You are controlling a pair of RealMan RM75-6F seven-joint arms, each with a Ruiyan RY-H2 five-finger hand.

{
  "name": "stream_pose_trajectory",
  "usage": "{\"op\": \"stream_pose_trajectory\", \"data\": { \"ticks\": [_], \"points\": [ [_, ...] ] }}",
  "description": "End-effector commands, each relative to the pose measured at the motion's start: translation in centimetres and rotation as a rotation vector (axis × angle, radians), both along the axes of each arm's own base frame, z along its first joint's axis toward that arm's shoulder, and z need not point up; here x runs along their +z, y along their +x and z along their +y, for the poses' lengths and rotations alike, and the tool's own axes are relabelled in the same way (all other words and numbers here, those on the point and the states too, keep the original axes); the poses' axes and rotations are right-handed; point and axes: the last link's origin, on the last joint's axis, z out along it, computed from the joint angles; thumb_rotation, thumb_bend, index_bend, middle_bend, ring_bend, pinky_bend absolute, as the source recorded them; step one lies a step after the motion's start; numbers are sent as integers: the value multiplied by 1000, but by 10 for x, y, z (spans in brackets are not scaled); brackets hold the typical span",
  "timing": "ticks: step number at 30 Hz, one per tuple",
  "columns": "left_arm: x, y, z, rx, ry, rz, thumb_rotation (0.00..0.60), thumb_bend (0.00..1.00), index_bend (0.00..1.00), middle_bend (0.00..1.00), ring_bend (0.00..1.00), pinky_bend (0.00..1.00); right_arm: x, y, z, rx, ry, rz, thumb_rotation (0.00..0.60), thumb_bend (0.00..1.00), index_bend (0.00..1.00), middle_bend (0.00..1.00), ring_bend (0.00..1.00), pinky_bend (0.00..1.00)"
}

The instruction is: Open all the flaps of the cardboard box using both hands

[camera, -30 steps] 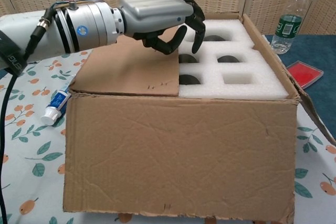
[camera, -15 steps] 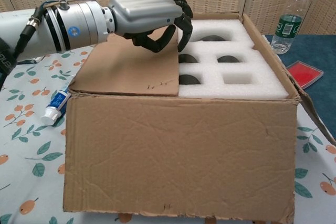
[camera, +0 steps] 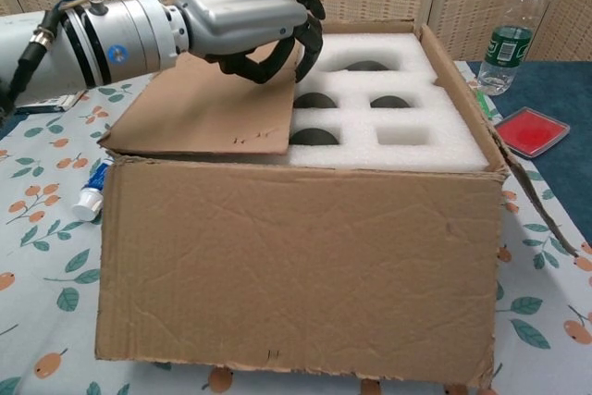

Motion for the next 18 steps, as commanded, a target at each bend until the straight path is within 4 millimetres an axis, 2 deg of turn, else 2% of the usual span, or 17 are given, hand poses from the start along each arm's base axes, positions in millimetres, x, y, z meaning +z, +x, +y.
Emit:
{"op": "stream_pose_trajectory", "data": {
  "ticks": [1,12,18],
  "points": [
    [5,0,-1,-4,14,-13,600,1000,549,371,149,77,-1,0,0,-1,2,0,416,559,135,84,113,72],
    [28,0,-3,-7,75,-50,600,1000,550,371,149,77,-3,1,0,3,12,2,416,559,135,84,113,72],
    [48,1,-3,-10,119,-66,600,1000,550,371,149,77,-4,2,0,7,18,5,415,558,135,84,113,72]
  ]
}}
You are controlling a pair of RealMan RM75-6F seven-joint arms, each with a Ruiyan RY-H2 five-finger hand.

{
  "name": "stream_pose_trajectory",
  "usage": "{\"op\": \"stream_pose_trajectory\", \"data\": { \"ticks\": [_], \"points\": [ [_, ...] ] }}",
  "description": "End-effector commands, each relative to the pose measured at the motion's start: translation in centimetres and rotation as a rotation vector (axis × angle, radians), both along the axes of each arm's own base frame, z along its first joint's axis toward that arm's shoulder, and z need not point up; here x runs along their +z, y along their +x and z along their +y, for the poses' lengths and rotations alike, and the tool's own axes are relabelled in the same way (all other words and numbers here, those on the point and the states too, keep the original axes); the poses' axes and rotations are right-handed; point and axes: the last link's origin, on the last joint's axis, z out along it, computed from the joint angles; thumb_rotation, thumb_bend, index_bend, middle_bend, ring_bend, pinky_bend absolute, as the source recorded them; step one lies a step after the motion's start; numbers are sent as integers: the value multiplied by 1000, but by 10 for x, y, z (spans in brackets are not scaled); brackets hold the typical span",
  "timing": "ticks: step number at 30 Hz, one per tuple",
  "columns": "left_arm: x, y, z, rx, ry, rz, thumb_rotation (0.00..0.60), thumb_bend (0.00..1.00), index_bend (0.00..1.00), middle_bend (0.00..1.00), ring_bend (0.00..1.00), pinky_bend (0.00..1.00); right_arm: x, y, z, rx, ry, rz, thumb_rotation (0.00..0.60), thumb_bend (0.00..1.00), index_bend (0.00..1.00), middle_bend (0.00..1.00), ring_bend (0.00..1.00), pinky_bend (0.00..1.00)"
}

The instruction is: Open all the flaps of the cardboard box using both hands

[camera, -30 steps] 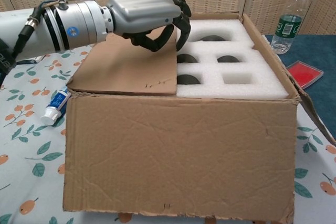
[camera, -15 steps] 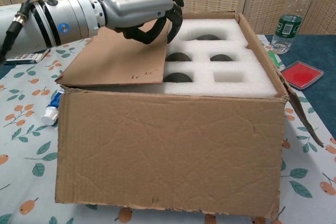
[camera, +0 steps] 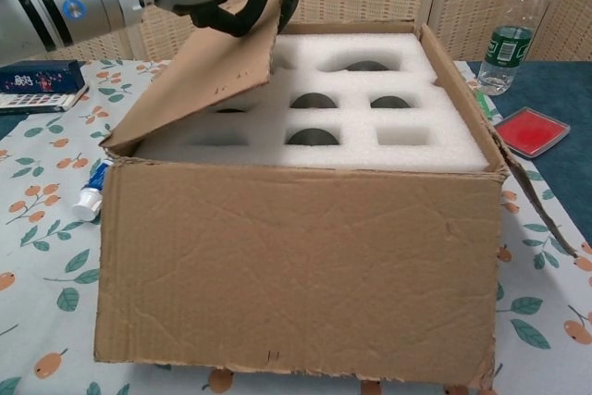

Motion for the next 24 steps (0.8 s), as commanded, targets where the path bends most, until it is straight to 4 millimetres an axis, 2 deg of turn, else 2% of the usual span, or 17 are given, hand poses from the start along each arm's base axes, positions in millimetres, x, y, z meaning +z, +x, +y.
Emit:
{"op": "stream_pose_trajectory", "data": {
  "ticks": [1,16,24],
  "points": [
    [12,1,0,1,28,-10,600,1000,550,371,149,77,0,0,0,2,0,1,415,558,135,84,113,72],
    [63,-5,-7,33,130,-8,600,1000,550,371,149,77,-6,2,0,6,20,14,416,559,136,84,112,72],
    [79,-12,-7,54,159,0,600,1000,550,371,148,77,-10,3,-1,5,32,21,416,558,135,84,112,72]
  ]
}}
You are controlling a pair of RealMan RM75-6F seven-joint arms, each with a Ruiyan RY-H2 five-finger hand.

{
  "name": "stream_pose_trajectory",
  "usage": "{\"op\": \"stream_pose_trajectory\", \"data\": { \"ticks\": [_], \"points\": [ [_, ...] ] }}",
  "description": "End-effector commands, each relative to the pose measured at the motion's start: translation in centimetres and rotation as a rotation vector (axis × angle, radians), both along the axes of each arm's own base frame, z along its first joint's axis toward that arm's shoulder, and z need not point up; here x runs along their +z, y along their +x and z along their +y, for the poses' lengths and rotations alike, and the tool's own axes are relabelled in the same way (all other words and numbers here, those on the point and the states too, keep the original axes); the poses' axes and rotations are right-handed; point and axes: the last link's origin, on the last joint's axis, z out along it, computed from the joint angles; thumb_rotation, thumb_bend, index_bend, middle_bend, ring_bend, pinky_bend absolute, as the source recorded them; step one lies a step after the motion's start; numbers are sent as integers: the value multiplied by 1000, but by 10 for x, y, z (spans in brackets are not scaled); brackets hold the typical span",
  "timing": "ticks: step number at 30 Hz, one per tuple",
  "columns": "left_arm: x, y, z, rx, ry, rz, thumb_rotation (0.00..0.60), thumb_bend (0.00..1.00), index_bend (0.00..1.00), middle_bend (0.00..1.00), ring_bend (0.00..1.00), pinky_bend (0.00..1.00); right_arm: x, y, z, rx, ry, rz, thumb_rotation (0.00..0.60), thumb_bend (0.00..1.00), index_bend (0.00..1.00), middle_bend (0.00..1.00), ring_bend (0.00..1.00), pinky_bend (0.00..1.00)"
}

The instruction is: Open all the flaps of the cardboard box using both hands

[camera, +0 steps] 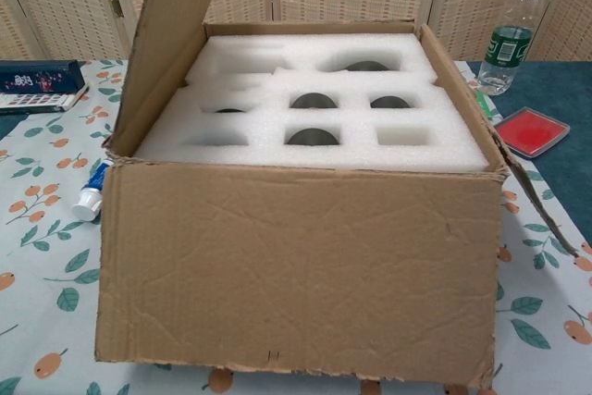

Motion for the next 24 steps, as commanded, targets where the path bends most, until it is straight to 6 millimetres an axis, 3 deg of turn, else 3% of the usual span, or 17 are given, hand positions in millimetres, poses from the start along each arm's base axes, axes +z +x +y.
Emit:
{"op": "stream_pose_trajectory", "data": {
  "ticks": [1,24],
  "points": [
    [5,-3,1,9,15,4,600,1000,550,371,148,77,0,0,-1,-2,0,1,416,558,135,84,112,72],
    [60,-41,14,121,154,57,600,1000,551,371,149,86,-3,0,-4,-9,-3,9,417,559,131,85,114,72]
  ]
}}
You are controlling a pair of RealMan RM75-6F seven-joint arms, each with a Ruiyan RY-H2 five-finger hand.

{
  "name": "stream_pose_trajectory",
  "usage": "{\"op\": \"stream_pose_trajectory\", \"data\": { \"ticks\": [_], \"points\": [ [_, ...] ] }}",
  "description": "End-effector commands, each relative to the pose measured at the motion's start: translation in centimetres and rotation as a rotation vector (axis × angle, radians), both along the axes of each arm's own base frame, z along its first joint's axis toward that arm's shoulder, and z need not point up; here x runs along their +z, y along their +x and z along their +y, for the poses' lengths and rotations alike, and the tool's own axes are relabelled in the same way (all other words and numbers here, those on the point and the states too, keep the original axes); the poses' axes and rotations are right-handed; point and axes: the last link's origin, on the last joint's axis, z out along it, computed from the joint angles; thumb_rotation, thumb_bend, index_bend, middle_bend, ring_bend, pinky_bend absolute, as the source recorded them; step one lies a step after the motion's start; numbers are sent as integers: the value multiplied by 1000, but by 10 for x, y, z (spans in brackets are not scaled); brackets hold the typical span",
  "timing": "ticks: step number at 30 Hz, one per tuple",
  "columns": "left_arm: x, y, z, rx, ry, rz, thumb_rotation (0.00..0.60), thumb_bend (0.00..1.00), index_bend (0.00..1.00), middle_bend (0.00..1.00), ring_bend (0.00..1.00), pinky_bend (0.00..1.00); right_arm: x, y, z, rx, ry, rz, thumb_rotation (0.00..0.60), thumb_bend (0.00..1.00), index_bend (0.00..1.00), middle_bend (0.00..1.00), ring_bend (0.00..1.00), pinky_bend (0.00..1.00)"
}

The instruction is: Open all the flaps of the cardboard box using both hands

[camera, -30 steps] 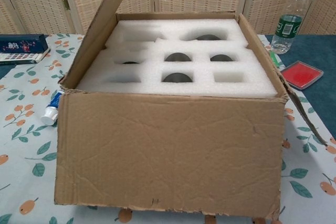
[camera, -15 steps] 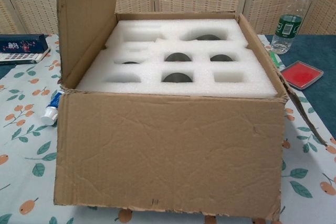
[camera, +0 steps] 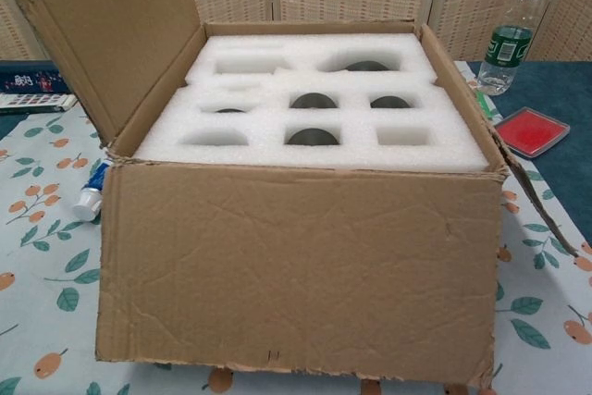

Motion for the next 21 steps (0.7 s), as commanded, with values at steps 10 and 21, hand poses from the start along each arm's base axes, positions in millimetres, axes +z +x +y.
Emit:
{"op": "stream_pose_trajectory", "data": {
  "ticks": [10,21],
  "points": [
    [3,-39,5,83,36,65,600,1000,552,371,150,86,-1,2,0,5,-5,0,417,558,131,86,114,72],
    [31,-53,-10,121,45,-64,600,992,312,308,139,86,-4,1,-3,-6,-10,20,415,558,131,86,114,72]
  ]
}}
